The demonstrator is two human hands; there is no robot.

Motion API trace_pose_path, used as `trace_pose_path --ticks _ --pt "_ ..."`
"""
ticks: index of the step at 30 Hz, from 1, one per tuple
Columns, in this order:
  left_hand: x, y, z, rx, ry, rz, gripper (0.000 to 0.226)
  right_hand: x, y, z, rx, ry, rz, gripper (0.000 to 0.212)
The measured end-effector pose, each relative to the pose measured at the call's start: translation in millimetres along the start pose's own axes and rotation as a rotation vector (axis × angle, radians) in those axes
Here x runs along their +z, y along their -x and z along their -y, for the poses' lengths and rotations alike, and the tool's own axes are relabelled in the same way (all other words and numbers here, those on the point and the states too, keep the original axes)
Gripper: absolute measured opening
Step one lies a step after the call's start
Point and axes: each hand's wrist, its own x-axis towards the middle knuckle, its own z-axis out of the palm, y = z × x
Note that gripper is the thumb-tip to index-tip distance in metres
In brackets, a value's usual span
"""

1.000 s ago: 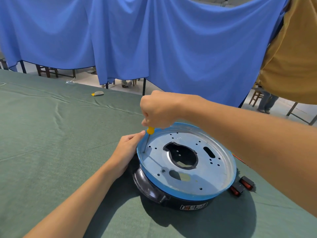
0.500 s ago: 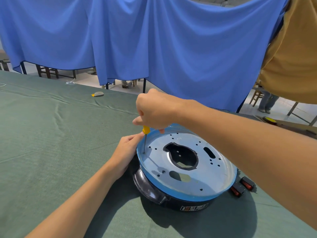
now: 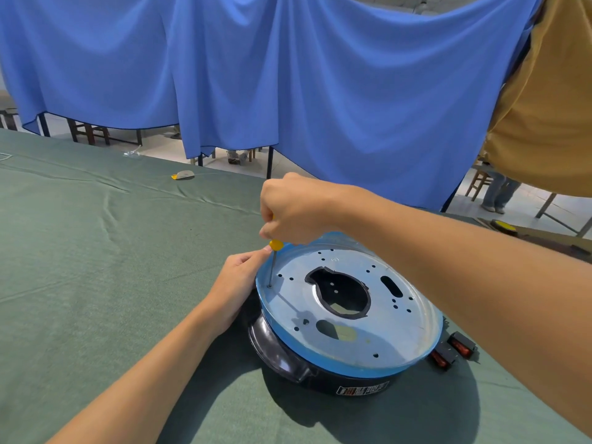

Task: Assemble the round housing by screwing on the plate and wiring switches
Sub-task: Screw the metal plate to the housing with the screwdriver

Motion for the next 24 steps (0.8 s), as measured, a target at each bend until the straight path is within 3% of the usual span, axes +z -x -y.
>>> trace_pose_path --ticks 5,10,16,24 --pt "0 0 0 -0.001 -0.018 -0.011 0.037 -1 -6 4 0.140 -0.111 0.080 0.032" --pt "0 -1 1 0.010 -0.007 -0.010 0.035 -15 -2 2 0.108 -0.052 0.289 0.031" --pt "-1 -3 3 0.021 -0.032 -0.006 0.044 -9 3 4 -0.074 0.121 0.099 0.026" --pt "1 -4 2 0.018 -0.014 -0.003 0.033 -4 -3 3 0.292 -0.253 0.283 0.022"
